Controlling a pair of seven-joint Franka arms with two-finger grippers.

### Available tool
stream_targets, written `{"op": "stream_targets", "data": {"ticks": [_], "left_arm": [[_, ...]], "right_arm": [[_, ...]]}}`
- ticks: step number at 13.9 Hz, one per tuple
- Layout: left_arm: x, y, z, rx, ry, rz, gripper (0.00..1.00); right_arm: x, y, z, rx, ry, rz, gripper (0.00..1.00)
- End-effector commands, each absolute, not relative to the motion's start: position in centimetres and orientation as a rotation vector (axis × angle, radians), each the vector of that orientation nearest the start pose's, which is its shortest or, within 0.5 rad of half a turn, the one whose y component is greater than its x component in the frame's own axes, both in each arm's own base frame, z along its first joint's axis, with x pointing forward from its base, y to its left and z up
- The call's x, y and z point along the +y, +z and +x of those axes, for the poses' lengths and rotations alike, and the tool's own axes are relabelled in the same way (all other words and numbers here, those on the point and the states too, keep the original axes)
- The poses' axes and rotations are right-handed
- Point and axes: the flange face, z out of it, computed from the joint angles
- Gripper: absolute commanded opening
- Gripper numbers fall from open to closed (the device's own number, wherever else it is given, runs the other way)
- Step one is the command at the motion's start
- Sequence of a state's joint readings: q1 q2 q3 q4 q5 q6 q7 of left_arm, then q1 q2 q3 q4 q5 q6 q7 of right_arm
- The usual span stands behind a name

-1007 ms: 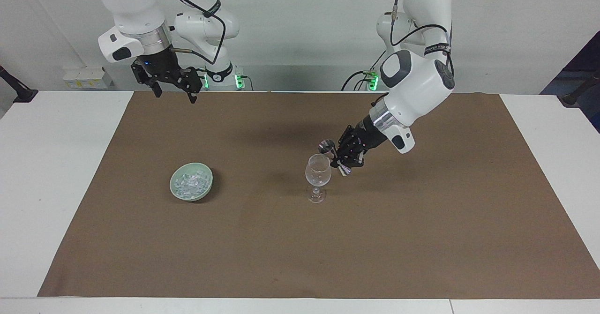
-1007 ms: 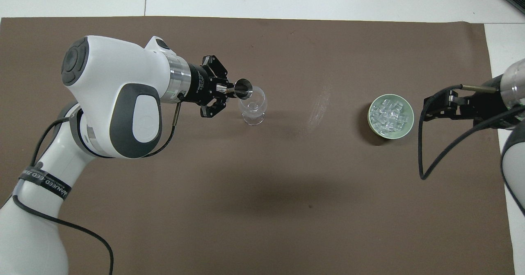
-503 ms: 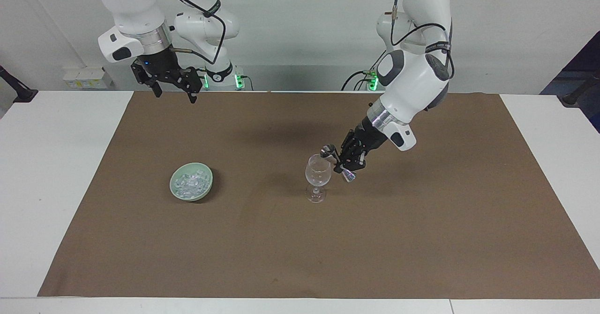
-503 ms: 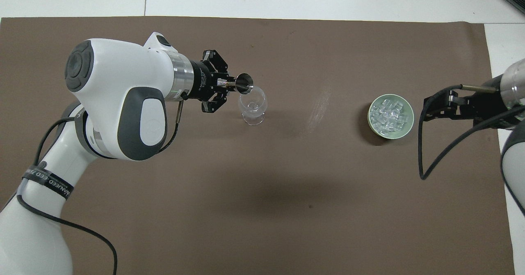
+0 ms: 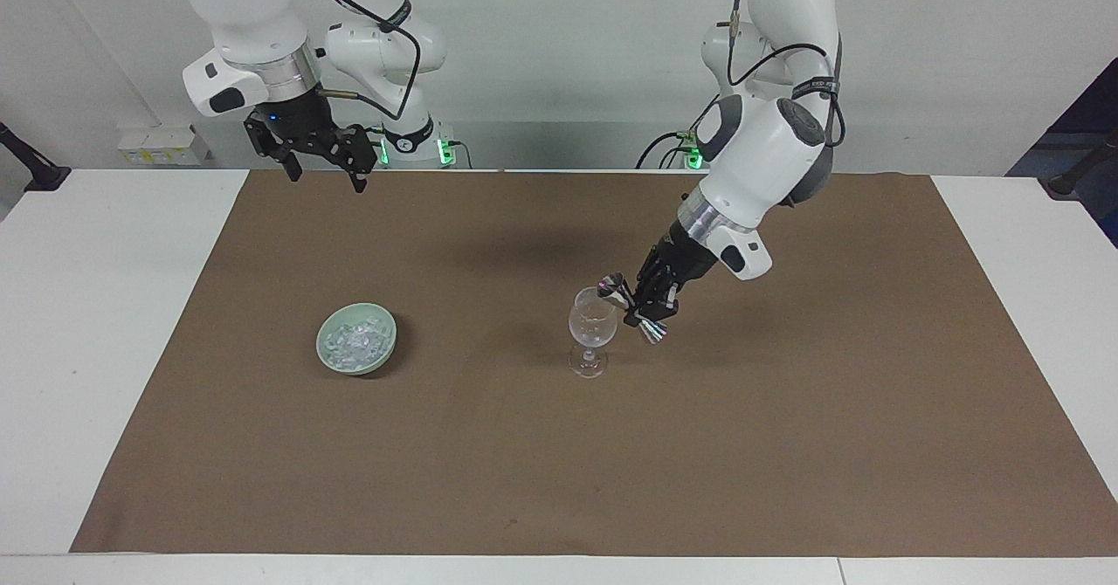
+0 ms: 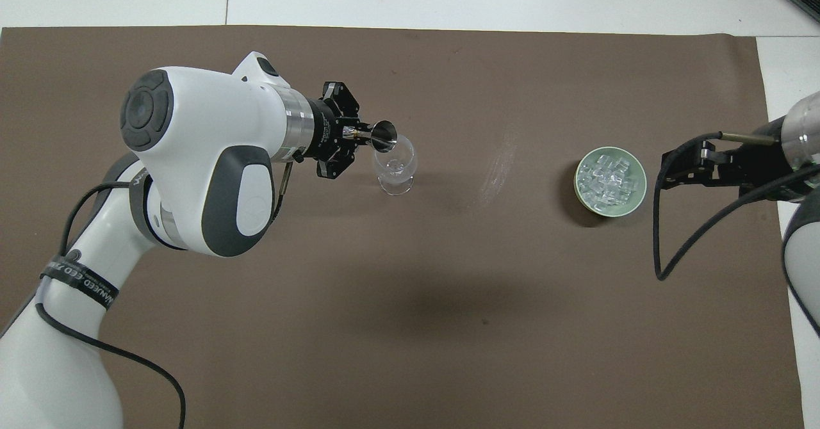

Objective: Pour wine and add ice with both arms
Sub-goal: 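Tilt the silver cup with the left gripper to pour into the glass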

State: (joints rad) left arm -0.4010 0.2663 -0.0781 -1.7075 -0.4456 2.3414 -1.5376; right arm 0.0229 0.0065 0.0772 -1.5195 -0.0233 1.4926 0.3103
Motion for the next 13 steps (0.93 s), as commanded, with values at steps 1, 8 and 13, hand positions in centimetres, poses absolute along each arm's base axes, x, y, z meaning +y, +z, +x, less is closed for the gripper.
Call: {"op": "stream_targets", "data": {"ticks": [1,8,13], "left_arm": [[-31.5,47.4,58.8,1.599,-0.112,2.091,0.0],[-31.6,47.5,58.8,1.554,-0.014,2.165,0.0],[-32.5,47.6,58.4,1.518,0.026,2.2,0.0]], "right_arm": [[4.9,63.9,54.5,0.321,0.051,-3.134,1.0],[4.9,63.8,54.5,0.321,0.054,-3.134,1.0],[4.9,63.9,54.5,0.321,0.051,-3.134,1.0]]}}
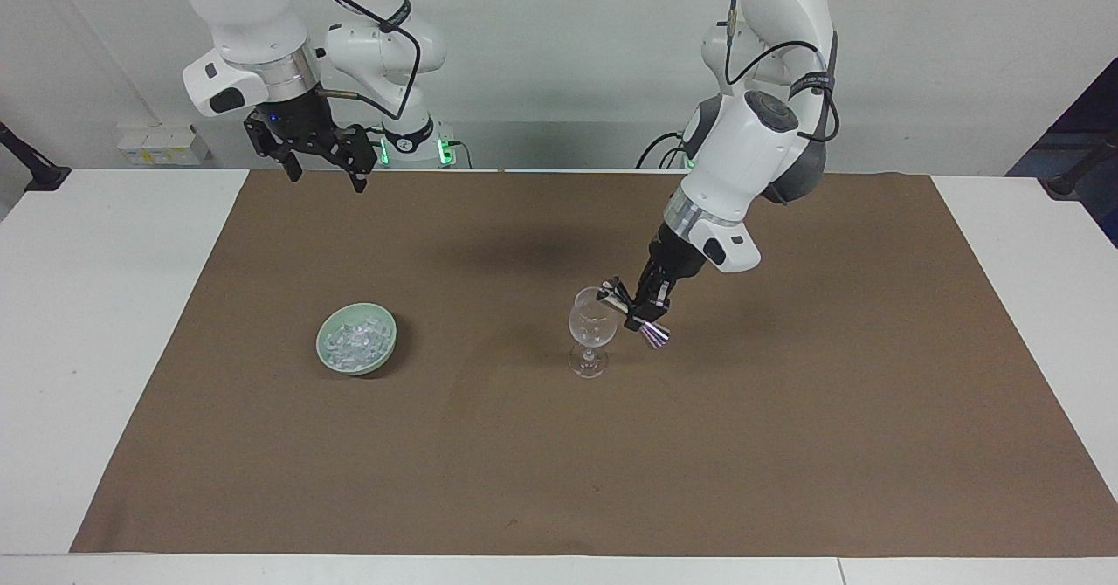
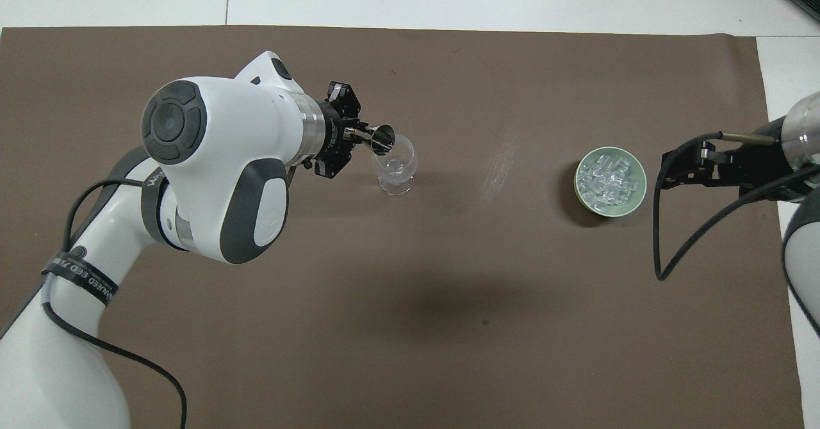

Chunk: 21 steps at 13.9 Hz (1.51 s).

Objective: Pour wine and add ice with both arms
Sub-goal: 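Tilt the silver cup with the left gripper to pour into the glass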

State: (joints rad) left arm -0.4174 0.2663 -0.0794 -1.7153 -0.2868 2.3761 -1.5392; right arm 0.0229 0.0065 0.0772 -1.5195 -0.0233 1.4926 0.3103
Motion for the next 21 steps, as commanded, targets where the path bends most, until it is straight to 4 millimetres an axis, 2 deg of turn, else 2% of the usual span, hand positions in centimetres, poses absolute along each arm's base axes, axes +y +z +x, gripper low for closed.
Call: {"op": "stream_targets", "data": {"ticks": [1,7,21], "left_arm": [[-32.7,47.6,58.3,-2.043,-0.041,-2.976,0.0],[-33.4,47.7,57.8,-1.932,-0.137,-3.009,0.0],[-34.0,47.7,57.5,-1.837,-0.224,-3.032,0.0]], "right_arm": [[4.8,63.9,54.5,0.323,0.051,-3.134,1.0],[4.8,63.9,54.5,0.326,0.051,-3.133,1.0],[4.9,63.9,54.5,0.321,0.051,-3.134,1.0]]}}
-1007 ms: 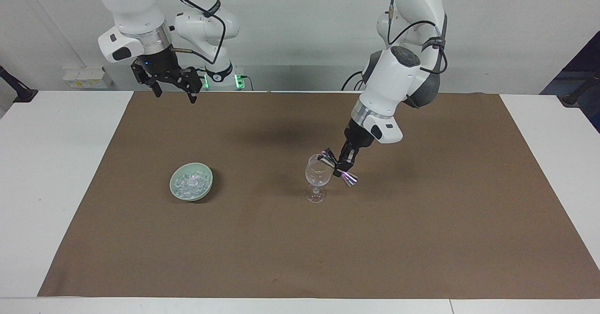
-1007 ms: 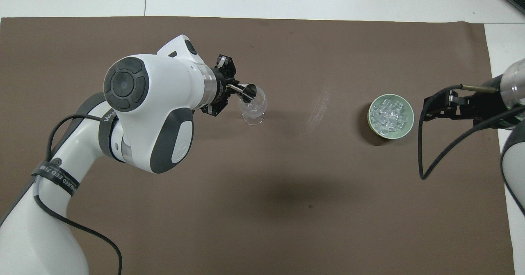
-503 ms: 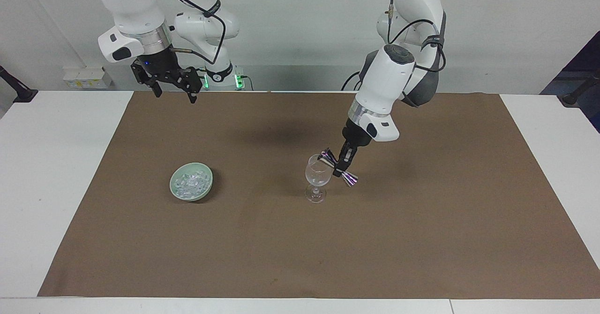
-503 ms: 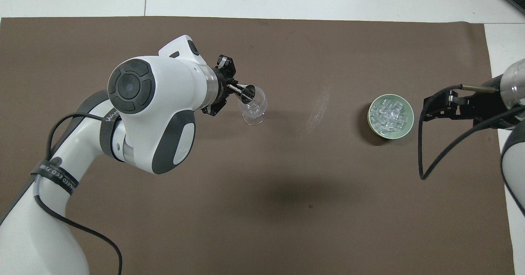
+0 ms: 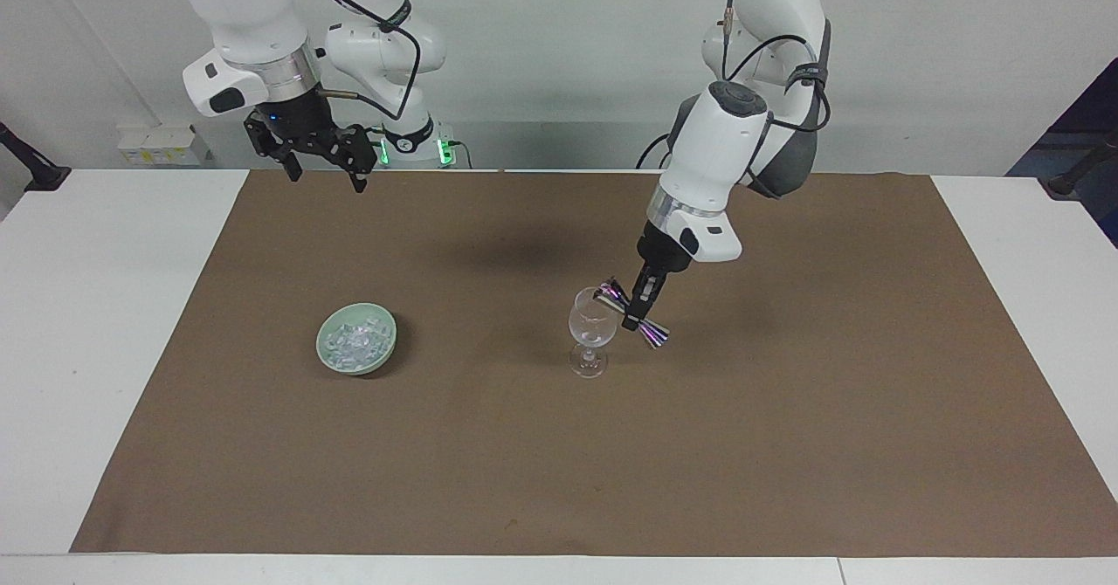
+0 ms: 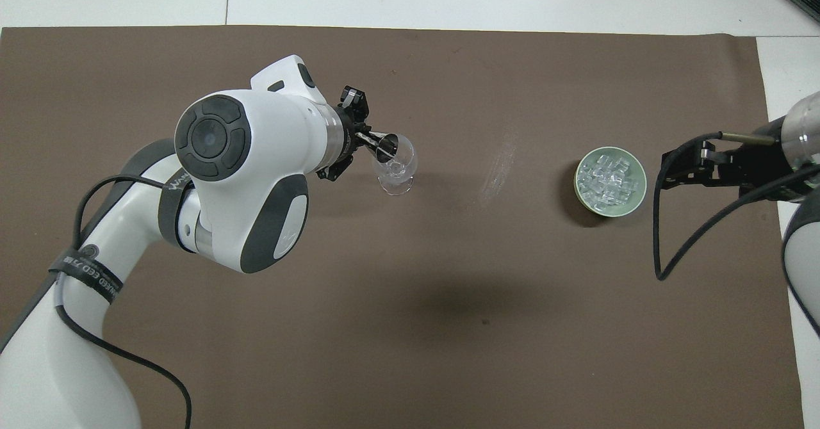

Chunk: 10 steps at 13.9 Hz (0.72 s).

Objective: Pour wine and add ice with both arms
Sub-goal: 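Tilt the silver cup with the left gripper to pour into the glass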

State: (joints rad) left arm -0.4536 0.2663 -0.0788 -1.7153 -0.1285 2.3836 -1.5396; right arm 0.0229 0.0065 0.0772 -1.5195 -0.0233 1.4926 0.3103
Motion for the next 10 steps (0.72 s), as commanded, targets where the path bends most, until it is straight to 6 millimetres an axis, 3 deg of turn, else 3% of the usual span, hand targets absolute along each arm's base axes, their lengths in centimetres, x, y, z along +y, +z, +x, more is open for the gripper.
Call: {"op": "stream_targets", "data": {"ticks": [1,10], "left_arm": [[-34.09,47.68,57.44,-1.832,-0.227,-3.034,0.0],[-34.77,47.91,57.1,-1.781,-0.301,-3.035,0.0]], "right_arm": [[4.91,63.89,54.54,0.321,0.051,-3.134,1.0],[4.91,63.82,54.54,0.321,0.054,-3.134,1.0]]}}
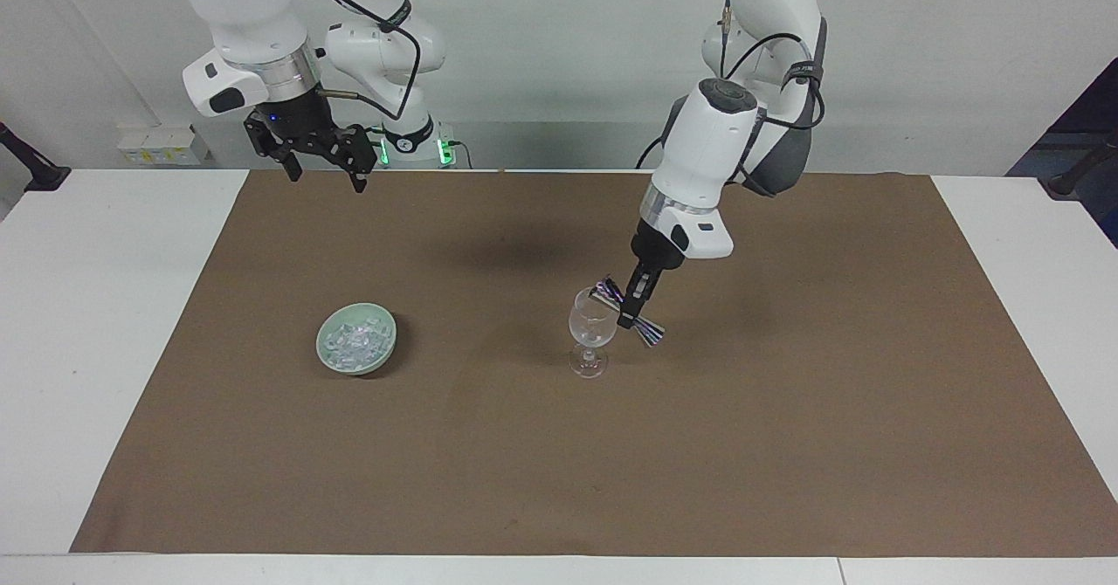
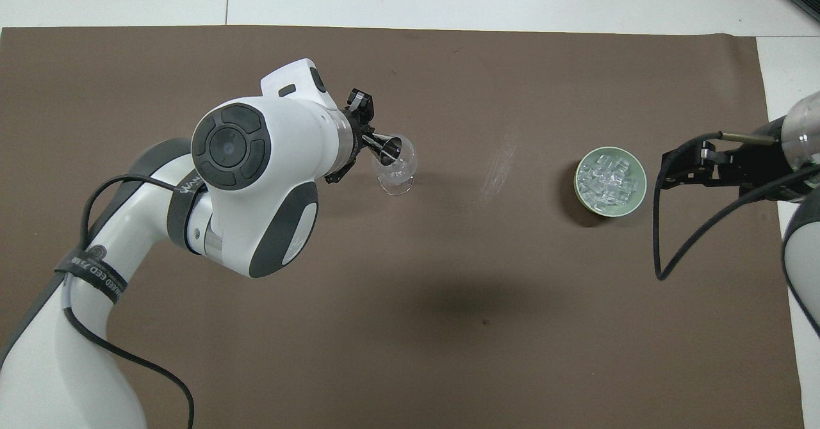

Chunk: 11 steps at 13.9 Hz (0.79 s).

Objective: Pour wine and add ice with both arms
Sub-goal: 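Tilt the silver cup with the left gripper to pour into the glass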

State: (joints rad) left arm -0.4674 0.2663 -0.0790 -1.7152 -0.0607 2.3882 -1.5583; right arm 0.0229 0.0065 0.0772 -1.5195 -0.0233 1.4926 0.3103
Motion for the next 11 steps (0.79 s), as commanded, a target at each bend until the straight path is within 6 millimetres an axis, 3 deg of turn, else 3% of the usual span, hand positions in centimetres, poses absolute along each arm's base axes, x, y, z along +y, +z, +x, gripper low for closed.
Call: {"op": "stream_targets", "data": {"ticks": [1,11], "left_arm": [[-34.86,47.91,57.05,-1.778,-0.304,-3.036,0.0],[-35.53,48.11,56.68,-1.696,-0.391,-3.043,0.0]], "right_arm": [[4.91,63.89,54.54,0.321,0.051,-3.134,1.0],[4.91,63.89,54.54,0.321,0.051,-3.134,1.0]]}}
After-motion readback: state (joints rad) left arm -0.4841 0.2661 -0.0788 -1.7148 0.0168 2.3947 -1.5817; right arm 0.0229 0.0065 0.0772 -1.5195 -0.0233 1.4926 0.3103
